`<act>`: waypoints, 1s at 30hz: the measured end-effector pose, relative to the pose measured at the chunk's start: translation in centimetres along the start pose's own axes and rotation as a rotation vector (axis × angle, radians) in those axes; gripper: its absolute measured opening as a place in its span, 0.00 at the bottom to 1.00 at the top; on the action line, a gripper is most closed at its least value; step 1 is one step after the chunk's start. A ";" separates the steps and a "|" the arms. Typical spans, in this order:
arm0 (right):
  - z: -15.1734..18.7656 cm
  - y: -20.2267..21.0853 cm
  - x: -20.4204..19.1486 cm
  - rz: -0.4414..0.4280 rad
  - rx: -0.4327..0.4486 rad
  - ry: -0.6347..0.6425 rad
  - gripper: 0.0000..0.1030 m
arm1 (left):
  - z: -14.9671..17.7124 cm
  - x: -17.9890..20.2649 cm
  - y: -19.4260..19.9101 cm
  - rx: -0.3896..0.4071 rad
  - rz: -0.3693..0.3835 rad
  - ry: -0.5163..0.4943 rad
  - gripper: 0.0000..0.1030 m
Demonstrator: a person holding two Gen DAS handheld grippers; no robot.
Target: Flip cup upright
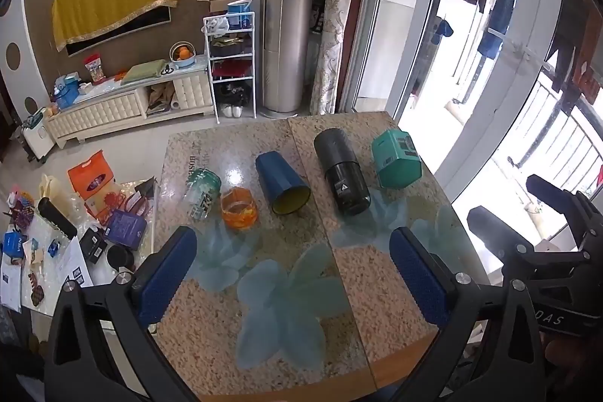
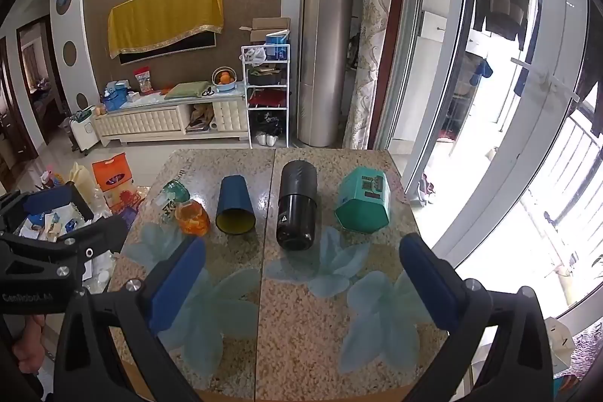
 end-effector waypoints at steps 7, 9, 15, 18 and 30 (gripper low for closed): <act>0.1 0.0 0.0 -0.002 -0.004 -0.002 1.00 | 0.1 -0.2 0.0 -0.008 0.003 0.000 0.99; 0.1 -0.1 -0.1 -0.003 -0.006 -0.003 1.00 | 0.7 0.2 -0.3 -0.003 0.011 -0.001 0.99; 0.1 0.1 -0.2 -0.001 -0.005 -0.004 1.00 | 0.8 0.2 -0.3 -0.003 0.012 0.001 0.99; 0.1 0.1 -0.3 -0.001 -0.004 -0.003 1.00 | 0.7 0.3 -0.3 -0.004 0.009 0.002 0.99; 0.1 0.0 -0.5 -0.008 0.003 -0.008 1.00 | 0.3 -0.1 0.1 0.008 0.011 0.001 0.99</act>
Point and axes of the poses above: each gripper's, at about its wrist camera, not at the fingertips, and y roughly against the way its jaws point, x to its right, z to its underside, the point moved 10 cm from there along -y, roughly the way its jaws point, and after that the axes turned 5 degrees about -z, right-handed, at the moved point
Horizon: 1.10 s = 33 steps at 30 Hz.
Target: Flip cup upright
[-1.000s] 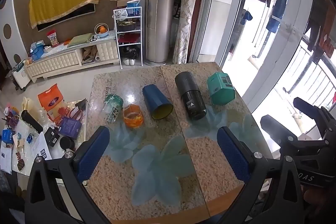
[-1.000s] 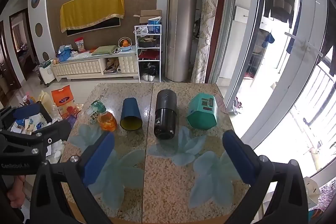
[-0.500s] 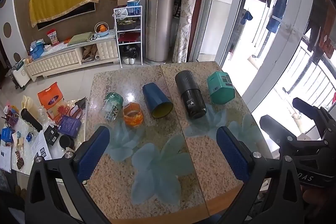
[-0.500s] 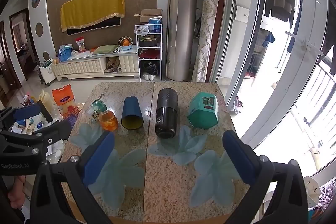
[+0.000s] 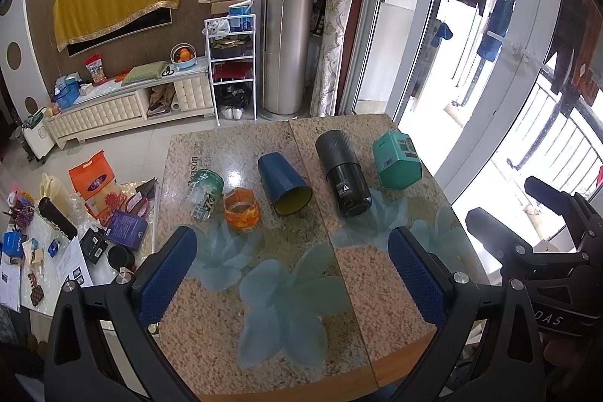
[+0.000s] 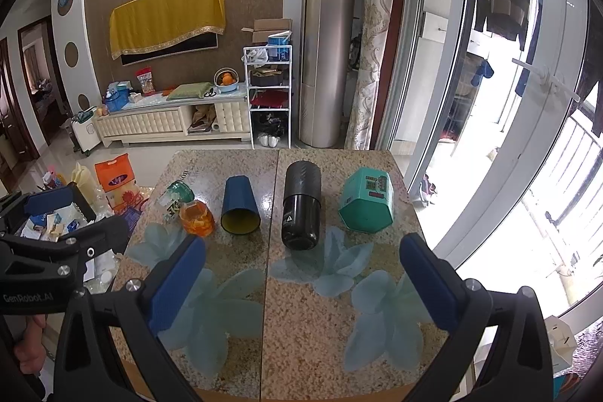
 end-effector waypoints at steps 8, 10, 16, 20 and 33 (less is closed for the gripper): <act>0.0 0.0 -0.1 0.002 0.001 0.003 1.00 | -0.1 -0.1 0.3 -0.001 0.003 0.002 0.99; 0.0 0.0 -0.1 0.003 0.001 0.003 1.00 | -0.1 -0.1 0.2 -0.001 0.003 0.003 0.99; 0.0 0.0 0.0 0.002 0.000 0.002 1.00 | 0.0 -0.1 0.3 0.000 0.003 0.002 0.99; 0.0 0.0 0.0 0.002 0.000 0.003 1.00 | 0.0 -0.1 0.3 -0.001 0.003 0.003 0.99; 0.2 0.2 0.2 0.002 -0.002 -0.001 1.00 | 0.2 0.2 0.3 -0.005 0.007 0.002 0.99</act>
Point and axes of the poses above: each gripper's, at about its wrist camera, not at the fingertips, and y roughly against the way its jaws point, x to its right, z to its underside, the point moved 10 cm from there along -y, roughly the way its jaws point, and after that the axes turned 5 degrees about -z, right-handed, at the moved point
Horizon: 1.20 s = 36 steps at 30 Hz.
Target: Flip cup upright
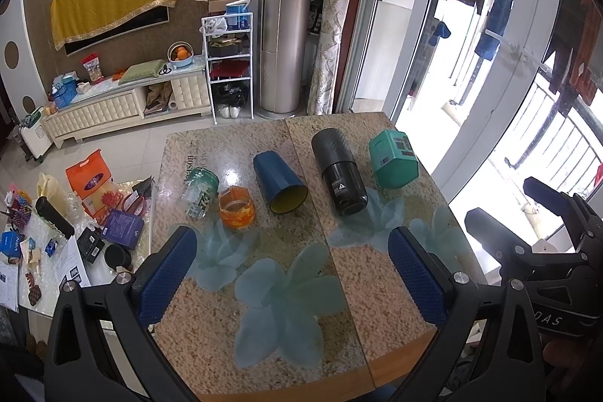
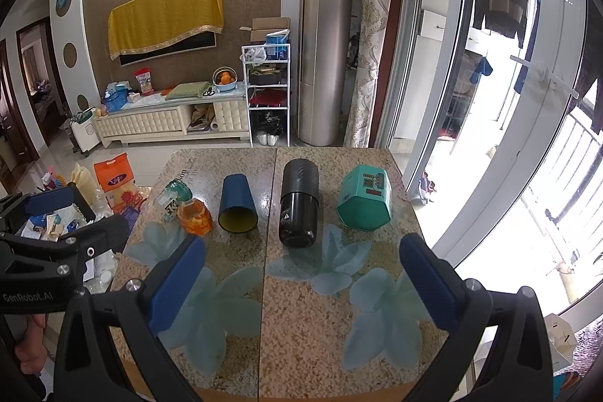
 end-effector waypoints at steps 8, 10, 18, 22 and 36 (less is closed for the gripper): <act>-0.8 -0.2 1.1 0.014 -0.004 -0.030 1.00 | 0.1 0.7 -1.1 -0.022 0.037 -0.010 0.99; -1.4 -0.4 1.8 0.013 -0.007 -0.048 1.00 | 0.1 0.9 -1.8 -0.031 0.047 -0.002 0.99; -4.8 -5.0 3.1 -0.022 -0.099 -0.076 1.00 | 0.4 4.3 -7.1 -0.126 0.100 -0.051 0.93; -6.1 -8.8 3.0 -0.062 -0.154 -0.058 1.00 | 0.5 5.6 -10.4 -0.179 0.103 -0.042 0.93; -7.2 -24.4 2.1 -0.216 -0.530 -0.047 1.00 | -0.4 9.6 -24.2 -0.361 0.088 0.070 0.93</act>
Point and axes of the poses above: each gripper's, at about its wrist camera, not at the fingertips, and y roughly against the way its jaws point, x to its right, z to its underside, the point moved 10 cm from there along -y, roughly the way its jaws point, and after that the axes turned 5 degrees about -z, right-handed, at the moved point
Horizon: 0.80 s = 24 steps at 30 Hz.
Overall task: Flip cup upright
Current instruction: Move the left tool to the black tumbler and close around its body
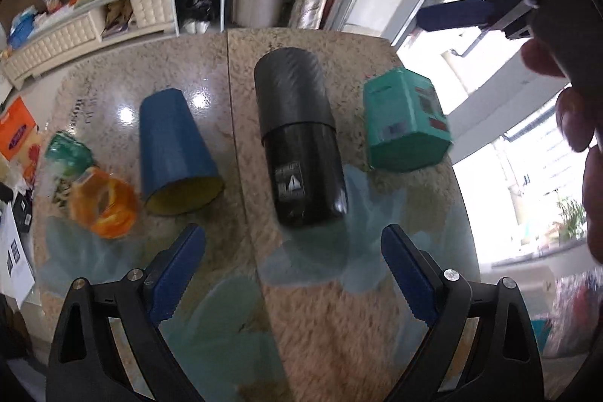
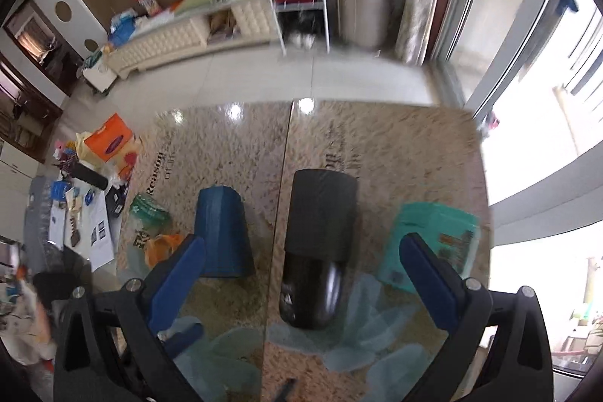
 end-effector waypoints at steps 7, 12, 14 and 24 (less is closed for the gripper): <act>-1.7 -3.9 1.3 -0.007 -0.143 -0.017 1.00 | -1.4 -0.1 -4.3 -0.069 -0.008 0.088 0.88; -2.2 -6.0 2.3 0.003 -0.248 -0.016 1.00 | -1.2 0.0 -6.0 -0.110 0.000 0.102 0.85; -2.0 -6.8 2.6 0.018 -0.281 -0.014 1.00 | -1.2 0.1 -6.7 -0.129 -0.005 0.105 0.84; -1.0 -9.4 4.8 -0.013 -0.432 -0.056 1.00 | -2.6 1.2 -8.5 -0.190 0.052 0.132 0.84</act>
Point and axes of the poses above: each gripper's, at about its wrist camera, not at the fingertips, and y roughly against the way its jaws point, x to its right, z to its underside, the point moved 10 cm from there along -y, roughly the way its jaws point, and after that the axes turned 5 degrees about -z, right-handed, at the moved point
